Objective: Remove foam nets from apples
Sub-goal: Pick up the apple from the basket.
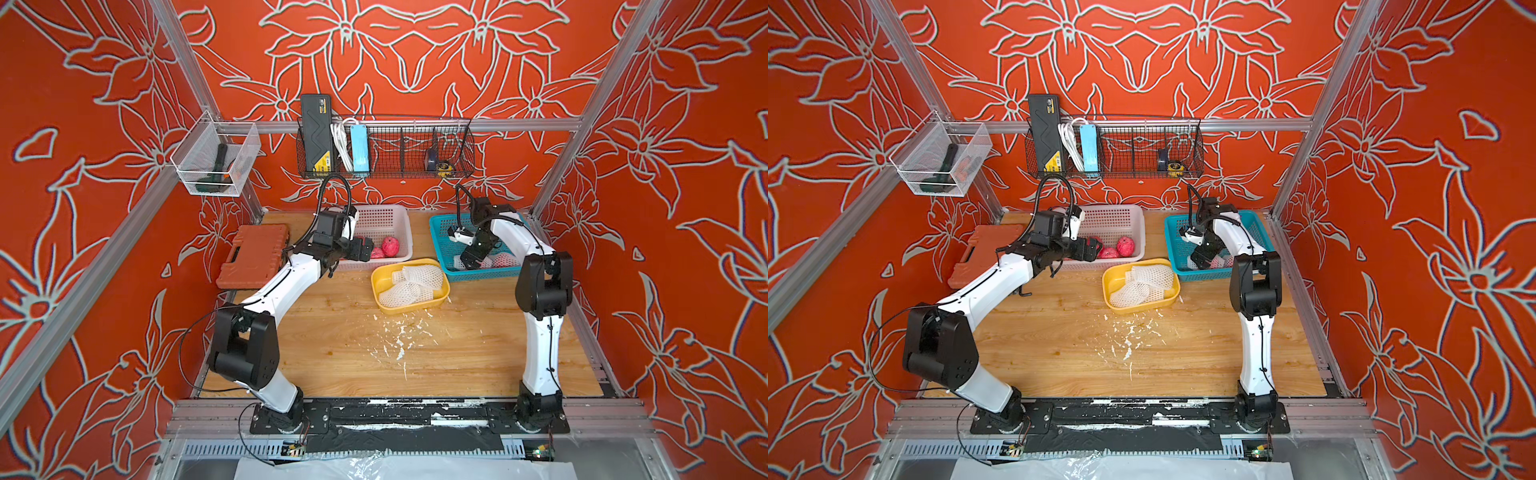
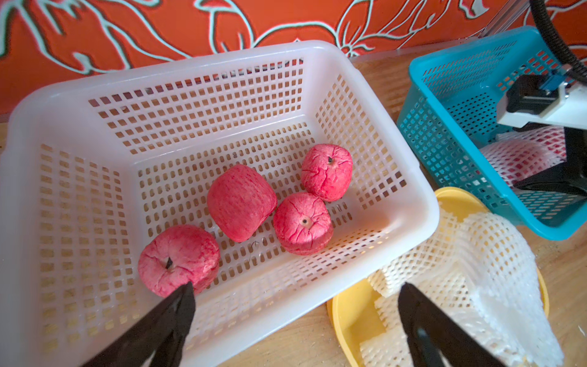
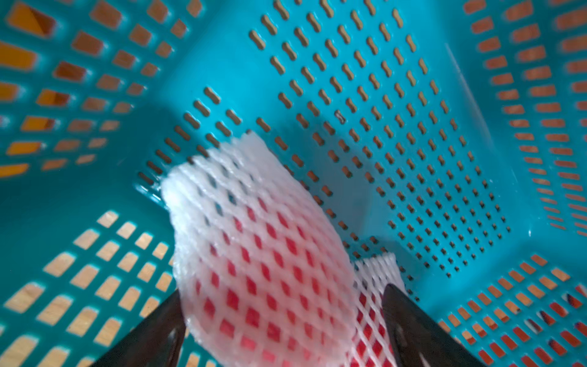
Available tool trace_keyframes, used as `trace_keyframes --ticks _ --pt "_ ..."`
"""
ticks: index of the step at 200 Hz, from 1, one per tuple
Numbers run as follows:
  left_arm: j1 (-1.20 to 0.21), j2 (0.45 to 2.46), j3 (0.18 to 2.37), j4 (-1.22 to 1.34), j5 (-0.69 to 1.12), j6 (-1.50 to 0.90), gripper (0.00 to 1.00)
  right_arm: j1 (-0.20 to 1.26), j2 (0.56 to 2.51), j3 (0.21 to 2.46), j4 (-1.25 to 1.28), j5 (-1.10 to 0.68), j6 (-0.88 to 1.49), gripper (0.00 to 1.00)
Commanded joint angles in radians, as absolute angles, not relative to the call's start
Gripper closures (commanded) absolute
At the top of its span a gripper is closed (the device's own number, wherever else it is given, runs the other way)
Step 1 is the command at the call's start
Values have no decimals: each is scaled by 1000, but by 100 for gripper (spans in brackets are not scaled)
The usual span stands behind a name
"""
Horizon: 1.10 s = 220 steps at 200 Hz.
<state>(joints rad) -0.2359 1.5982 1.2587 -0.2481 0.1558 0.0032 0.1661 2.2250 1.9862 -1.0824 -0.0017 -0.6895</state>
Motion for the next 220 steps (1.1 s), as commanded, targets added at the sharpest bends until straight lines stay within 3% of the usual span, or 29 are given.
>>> trace_keyframes --ticks 1,51,133,220 --pt "-239 1620 1293 -265 162 15 2 145 2281 2021 -1104 -20 -705 6" --pt "-239 1640 1312 -278 167 15 2 115 2319 2053 -1122 -92 -675 12" --pt "-240 1637 1311 -279 168 16 2 106 2240 2078 -1127 -231 -617 36" --pt "-239 1599 1281 -263 182 9 2 107 2138 1979 -980 -270 -534 39"
